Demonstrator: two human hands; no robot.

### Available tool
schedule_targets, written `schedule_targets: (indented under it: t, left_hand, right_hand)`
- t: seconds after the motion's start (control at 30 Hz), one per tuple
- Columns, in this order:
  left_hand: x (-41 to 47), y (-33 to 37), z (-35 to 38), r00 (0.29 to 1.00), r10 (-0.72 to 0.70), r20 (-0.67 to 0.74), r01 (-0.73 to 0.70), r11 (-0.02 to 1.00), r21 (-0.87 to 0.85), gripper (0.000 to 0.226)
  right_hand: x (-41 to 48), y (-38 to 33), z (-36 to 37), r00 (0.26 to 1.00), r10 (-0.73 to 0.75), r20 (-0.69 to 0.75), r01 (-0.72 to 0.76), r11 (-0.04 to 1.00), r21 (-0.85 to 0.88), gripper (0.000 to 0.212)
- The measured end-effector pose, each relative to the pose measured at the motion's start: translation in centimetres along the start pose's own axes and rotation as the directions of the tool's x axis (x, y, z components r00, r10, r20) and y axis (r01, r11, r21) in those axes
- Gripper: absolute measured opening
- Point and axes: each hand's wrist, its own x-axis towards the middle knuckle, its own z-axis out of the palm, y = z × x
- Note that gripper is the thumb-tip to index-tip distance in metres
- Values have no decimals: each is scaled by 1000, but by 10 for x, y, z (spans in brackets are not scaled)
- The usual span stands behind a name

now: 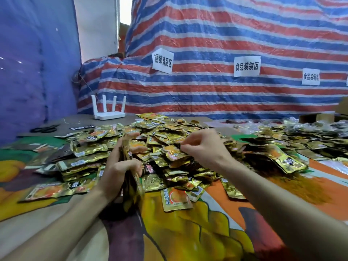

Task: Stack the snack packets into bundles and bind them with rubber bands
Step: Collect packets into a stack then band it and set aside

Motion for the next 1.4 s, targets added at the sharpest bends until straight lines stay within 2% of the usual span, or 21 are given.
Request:
schedule_targets:
  t: [0.07, 0.17, 0.27, 0.33, 0.4, 0.53, 0.7, 0.77, 0.87, 0.93, 1.0, 1.03, 1.1, 1.2, 1.23, 1.33, 1.4]
  left_hand:
    - [2, -1, -1, 994, -108, -6, 107, 987, -122, 79]
    - [3, 2, -2, 969, -248, -7, 237, 932, -274, 57]
    - [5, 2, -9, 960, -268, -86, 243, 943, -228, 52]
    - [5, 0, -15, 950, -292, -113, 267, 944, -194, 70]
    - [7, -1, -19, 944, -292, -155, 267, 950, -165, 70]
    - [9, 0, -19, 938, -339, -78, 315, 922, -225, 80]
    - [9, -3, -23, 935, -355, 6, 343, 899, -273, 66]
    - [9, -5, -27, 906, -421, 37, 411, 857, -310, 60]
    - [9, -3, -29, 853, -502, 145, 519, 785, -338, 35]
    - [9, -3, -29, 837, -511, 194, 544, 748, -381, 39]
    - [10, -3, -31, 852, -477, 218, 520, 717, -464, 48]
    - [10, -2, -32, 862, -452, 230, 503, 703, -502, 50]
    - [10, 1, -35, 862, -428, 272, 506, 685, -524, 51]
    - [8, 6, -37, 846, -418, 329, 532, 681, -503, 54]
    - [6, 8, -35, 843, -412, 346, 537, 680, -499, 54]
    - [4, 11, -31, 838, -398, 373, 544, 663, -515, 54]
    - [4, 13, -29, 826, -396, 401, 562, 638, -526, 52]
  right_hand:
    - [9, -17, 35, 996, -15, 84, -1, 982, 190, 5]
    - [23, -36, 78, 996, -15, 83, -21, 910, 414, 6]
    - [28, -41, 107, 997, 22, 72, -57, 848, 527, 3]
    - [28, -36, 117, 996, 41, 83, -84, 788, 610, 5]
    - [26, -31, 120, 988, 9, 156, -116, 712, 693, 10]
    - [26, -22, 119, 983, -5, 182, -119, 735, 667, 8]
    - [22, -20, 119, 989, 53, 141, -129, 780, 613, 2]
    - [23, -19, 118, 990, 74, 122, -133, 783, 608, 3]
    - [24, -16, 116, 988, 112, 106, -153, 787, 598, 3]
    - [26, -15, 114, 973, 161, 164, -229, 730, 643, 7]
    - [28, -13, 109, 937, 162, 310, -334, 676, 657, 14]
    - [28, -13, 106, 905, 120, 407, -382, 648, 658, 17]
    - [27, -14, 99, 824, -51, 564, -436, 578, 689, 21]
    - [27, -15, 93, 749, -271, 604, -463, 438, 771, 36]
    - [27, -16, 91, 759, -289, 584, -473, 372, 799, 33]
    - [27, -17, 90, 831, -276, 482, -477, 90, 874, 10]
    - [28, -14, 92, 876, -220, 429, -446, -34, 894, 20]
